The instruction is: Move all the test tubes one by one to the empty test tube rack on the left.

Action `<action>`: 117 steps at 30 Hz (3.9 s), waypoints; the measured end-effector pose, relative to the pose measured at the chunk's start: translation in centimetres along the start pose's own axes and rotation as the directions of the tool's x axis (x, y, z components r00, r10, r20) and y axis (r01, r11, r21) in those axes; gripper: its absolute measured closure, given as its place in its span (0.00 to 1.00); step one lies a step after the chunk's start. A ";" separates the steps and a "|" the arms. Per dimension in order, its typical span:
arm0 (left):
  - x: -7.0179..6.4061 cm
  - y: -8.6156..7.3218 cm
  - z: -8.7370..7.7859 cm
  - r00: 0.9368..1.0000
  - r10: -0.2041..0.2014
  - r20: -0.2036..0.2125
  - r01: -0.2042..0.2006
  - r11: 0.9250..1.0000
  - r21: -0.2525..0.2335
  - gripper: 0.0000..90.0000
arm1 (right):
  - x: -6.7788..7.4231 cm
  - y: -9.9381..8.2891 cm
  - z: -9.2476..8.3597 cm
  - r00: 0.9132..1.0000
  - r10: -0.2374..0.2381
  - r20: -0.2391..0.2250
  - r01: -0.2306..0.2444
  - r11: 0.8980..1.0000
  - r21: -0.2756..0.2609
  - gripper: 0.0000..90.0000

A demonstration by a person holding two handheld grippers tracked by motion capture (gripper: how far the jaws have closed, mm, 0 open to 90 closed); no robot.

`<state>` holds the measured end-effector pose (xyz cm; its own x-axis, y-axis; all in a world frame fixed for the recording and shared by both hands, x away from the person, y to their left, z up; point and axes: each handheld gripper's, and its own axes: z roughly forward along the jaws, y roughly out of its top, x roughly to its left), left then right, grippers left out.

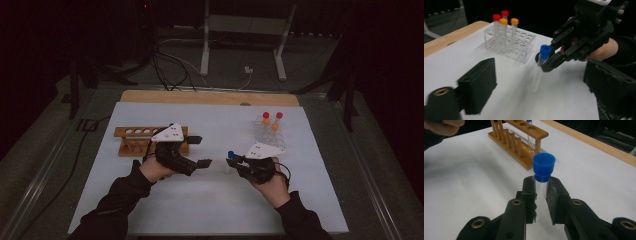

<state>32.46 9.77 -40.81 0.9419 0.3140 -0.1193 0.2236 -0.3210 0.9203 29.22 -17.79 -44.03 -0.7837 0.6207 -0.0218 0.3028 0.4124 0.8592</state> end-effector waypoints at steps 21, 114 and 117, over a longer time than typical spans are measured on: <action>-0.9 0.9 4.7 0.999 0.042 0.028 -0.042 0.999 0.030 0.63 | 0.5 0.1 0.1 1.000 -0.004 -0.030 0.004 1.000 -0.006 0.86; 10.3 -0.8 -8.6 0.887 -0.053 -0.458 0.046 0.999 -0.026 0.86 | -0.5 0.0 -0.9 0.996 0.091 -0.014 -0.092 0.991 -0.099 0.00; 10.5 -1.6 -8.1 0.886 -0.069 -0.459 0.065 0.998 -0.023 0.86 | -0.6 -0.1 -1.0 0.996 0.093 -0.012 -0.094 0.991 -0.099 0.00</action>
<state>39.95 20.80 -40.57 0.7038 0.7104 0.0023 0.2787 -0.2791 0.9189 29.11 -18.84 -43.55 -0.7583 0.6487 0.0644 0.3197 0.2839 0.9040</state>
